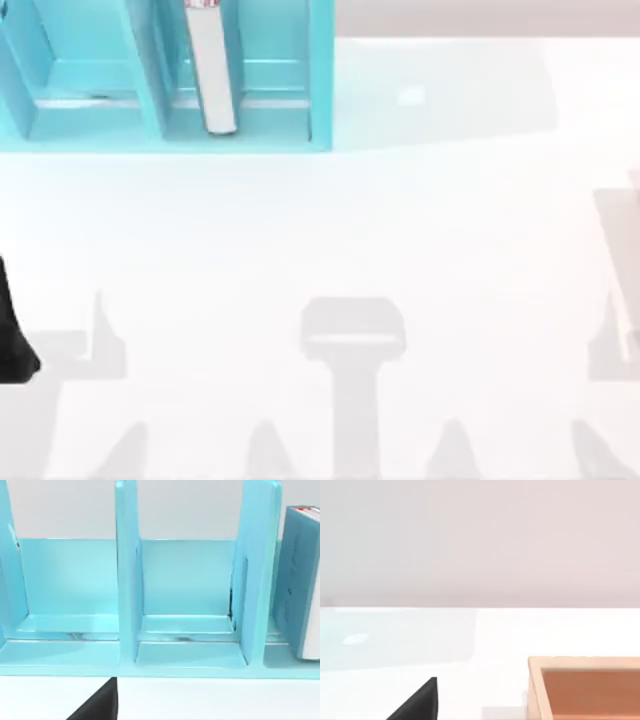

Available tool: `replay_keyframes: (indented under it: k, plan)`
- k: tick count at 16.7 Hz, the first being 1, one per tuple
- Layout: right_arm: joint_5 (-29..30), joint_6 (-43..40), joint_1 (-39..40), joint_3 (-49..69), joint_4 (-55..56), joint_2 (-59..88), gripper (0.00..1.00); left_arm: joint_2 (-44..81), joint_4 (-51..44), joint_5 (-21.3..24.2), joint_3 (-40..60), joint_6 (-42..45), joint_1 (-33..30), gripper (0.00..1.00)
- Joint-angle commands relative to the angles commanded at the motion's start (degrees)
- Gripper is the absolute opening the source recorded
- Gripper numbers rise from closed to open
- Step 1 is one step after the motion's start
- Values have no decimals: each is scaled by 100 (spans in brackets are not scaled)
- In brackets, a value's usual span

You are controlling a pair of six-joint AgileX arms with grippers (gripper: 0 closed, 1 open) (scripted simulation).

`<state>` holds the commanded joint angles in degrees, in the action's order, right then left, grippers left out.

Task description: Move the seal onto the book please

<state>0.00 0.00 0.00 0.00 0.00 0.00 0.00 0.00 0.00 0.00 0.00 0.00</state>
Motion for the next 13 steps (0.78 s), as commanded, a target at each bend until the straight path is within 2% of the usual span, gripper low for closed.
replay_keyframes:
  k: [4, 7, 10, 13]
  plan:
    - [0, 0, 0, 0, 0, 0, 100, 176, 157, -49, 105, 0, -52, 100]
    - [0, 0, 0, 0, 0, 0, 100, 901, 749, -233, 509, -9, -257, 100]
    - [0, 0, 0, 0, 0, 0, 100, 2169, 1650, -511, 1126, -31, -572, 100]
    - [0, 0, 0, 0, 0, 0, 100, 3966, 2723, -844, 1856, -55, -950, 100]
